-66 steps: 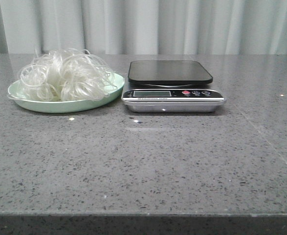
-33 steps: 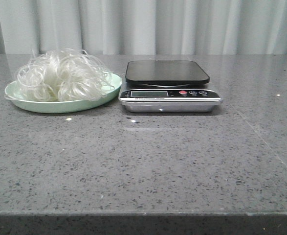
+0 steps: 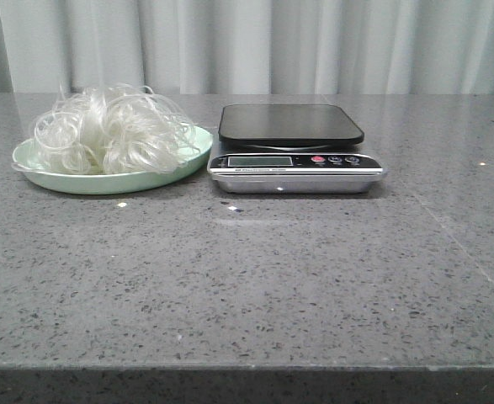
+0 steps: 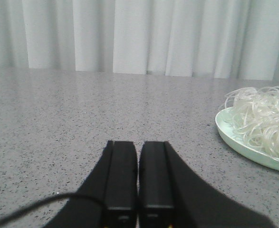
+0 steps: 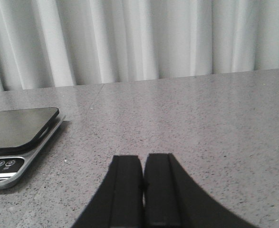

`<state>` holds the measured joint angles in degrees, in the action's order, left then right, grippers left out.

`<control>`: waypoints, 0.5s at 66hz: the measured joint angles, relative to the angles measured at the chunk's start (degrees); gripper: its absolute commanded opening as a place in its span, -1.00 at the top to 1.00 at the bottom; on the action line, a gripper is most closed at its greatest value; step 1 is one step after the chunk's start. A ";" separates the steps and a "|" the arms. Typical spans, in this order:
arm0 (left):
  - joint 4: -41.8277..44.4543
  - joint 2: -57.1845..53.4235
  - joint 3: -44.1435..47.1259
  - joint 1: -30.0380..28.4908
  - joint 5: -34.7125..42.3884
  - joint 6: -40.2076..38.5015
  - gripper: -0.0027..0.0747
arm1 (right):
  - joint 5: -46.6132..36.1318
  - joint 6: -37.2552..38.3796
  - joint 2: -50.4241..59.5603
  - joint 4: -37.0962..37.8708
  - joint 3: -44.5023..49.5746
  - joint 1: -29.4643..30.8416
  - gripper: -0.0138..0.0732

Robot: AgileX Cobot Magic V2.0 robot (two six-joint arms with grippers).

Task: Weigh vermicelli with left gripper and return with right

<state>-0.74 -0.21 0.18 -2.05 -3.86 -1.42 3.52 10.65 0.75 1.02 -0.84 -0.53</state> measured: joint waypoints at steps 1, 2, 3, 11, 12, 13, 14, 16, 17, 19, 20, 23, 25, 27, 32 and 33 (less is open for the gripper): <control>0.00 0.00 0.00 0.00 0.00 0.00 0.60 | -1.18 0.00 0.00 -0.45 0.50 0.00 0.30; 0.00 0.00 0.00 0.00 0.00 0.00 0.60 | -1.57 0.00 0.00 -1.02 0.93 0.00 0.30; 0.00 0.00 0.00 0.00 0.00 0.00 0.60 | -2.66 0.00 0.00 -1.02 1.46 0.00 0.30; 0.00 0.00 0.00 0.00 0.00 0.00 0.60 | -6.26 0.00 0.00 -3.31 2.31 0.00 0.30; 0.00 0.00 0.00 0.00 0.00 0.00 0.60 | -6.39 0.00 0.00 -3.43 2.31 0.00 0.30; 0.00 0.00 0.00 0.00 0.00 0.00 0.60 | -6.62 -0.12 0.00 -3.61 2.31 0.00 0.30; 0.00 0.00 0.00 0.00 0.00 0.00 0.60 | -6.80 -0.12 0.00 -3.57 2.31 0.00 0.30; 0.00 0.00 0.00 0.00 0.10 0.00 0.60 | -7.23 -0.12 0.00 -3.72 2.31 0.00 0.30; 0.00 0.00 0.00 0.00 0.10 0.00 0.60 | -7.24 -0.12 0.00 -3.83 2.31 0.00 0.30; 0.00 0.00 0.00 0.00 0.10 0.00 0.60 | -7.52 -0.12 0.00 -3.97 2.31 0.08 0.30; 0.00 0.00 0.00 0.00 0.10 0.00 0.60 | -7.51 -0.12 0.00 -3.97 2.31 0.08 0.30; 0.00 0.00 0.00 0.00 0.10 0.00 0.60 | -7.61 -0.12 0.00 -4.11 2.31 0.08 0.30; 0.00 0.00 0.00 0.00 0.10 0.00 0.60 | -7.61 -0.41 0.00 -4.11 2.31 0.08 0.30; 0.00 0.00 0.00 0.00 0.10 0.00 0.60 | -7.61 -0.70 0.00 -4.11 2.31 0.08 0.30; 0.00 0.00 0.00 0.00 0.10 0.00 0.60 | -7.61 -2.00 0.00 -4.24 2.31 0.08 0.30; 0.00 0.00 0.00 0.00 0.10 0.00 0.60 | -7.61 -2.47 0.00 -4.24 2.31 0.08 0.30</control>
<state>-0.74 -0.21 0.18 -2.05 -3.76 -1.42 -4.09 8.18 0.75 -3.22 1.47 -0.44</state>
